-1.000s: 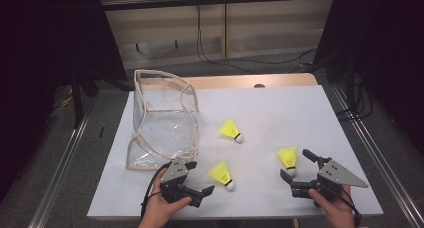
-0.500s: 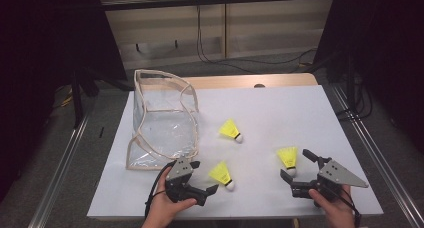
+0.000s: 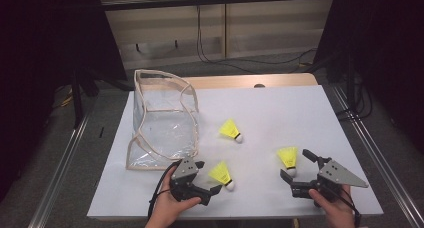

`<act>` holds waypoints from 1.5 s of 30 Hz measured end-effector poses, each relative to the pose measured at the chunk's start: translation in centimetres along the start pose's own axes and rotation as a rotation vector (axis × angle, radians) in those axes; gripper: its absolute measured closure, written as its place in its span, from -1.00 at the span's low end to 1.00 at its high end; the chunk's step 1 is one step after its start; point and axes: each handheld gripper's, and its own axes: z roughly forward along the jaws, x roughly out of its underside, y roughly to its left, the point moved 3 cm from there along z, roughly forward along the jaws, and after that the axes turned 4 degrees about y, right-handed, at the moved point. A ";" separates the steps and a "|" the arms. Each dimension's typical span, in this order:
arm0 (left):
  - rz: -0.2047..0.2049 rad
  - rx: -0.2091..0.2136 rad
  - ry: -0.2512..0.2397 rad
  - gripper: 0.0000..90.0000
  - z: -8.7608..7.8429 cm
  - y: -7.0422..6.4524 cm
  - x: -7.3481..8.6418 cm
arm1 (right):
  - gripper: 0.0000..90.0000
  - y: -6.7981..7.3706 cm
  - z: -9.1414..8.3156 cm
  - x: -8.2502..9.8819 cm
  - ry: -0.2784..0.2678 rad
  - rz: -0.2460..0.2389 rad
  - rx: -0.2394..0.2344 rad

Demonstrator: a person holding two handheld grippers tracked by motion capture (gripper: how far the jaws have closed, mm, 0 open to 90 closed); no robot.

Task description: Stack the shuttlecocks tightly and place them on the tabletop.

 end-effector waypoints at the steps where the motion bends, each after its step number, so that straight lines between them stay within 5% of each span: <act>1: 0.001 -0.004 0.005 -0.89 0.0 0.0 0.0 | -0.96 0.0 0.0 0.0 -0.004 -0.004 -0.002; 26: 0.005 -0.010 0.030 -0.64 1.7 -0.5 -0.8 | -0.96 0.0 0.0 0.0 -0.007 -0.007 -0.007; 45: 0.007 -0.009 0.049 -0.25 2.2 -0.7 -0.8 | -0.96 -0.2 -0.1 0.0 -0.004 -0.004 -0.004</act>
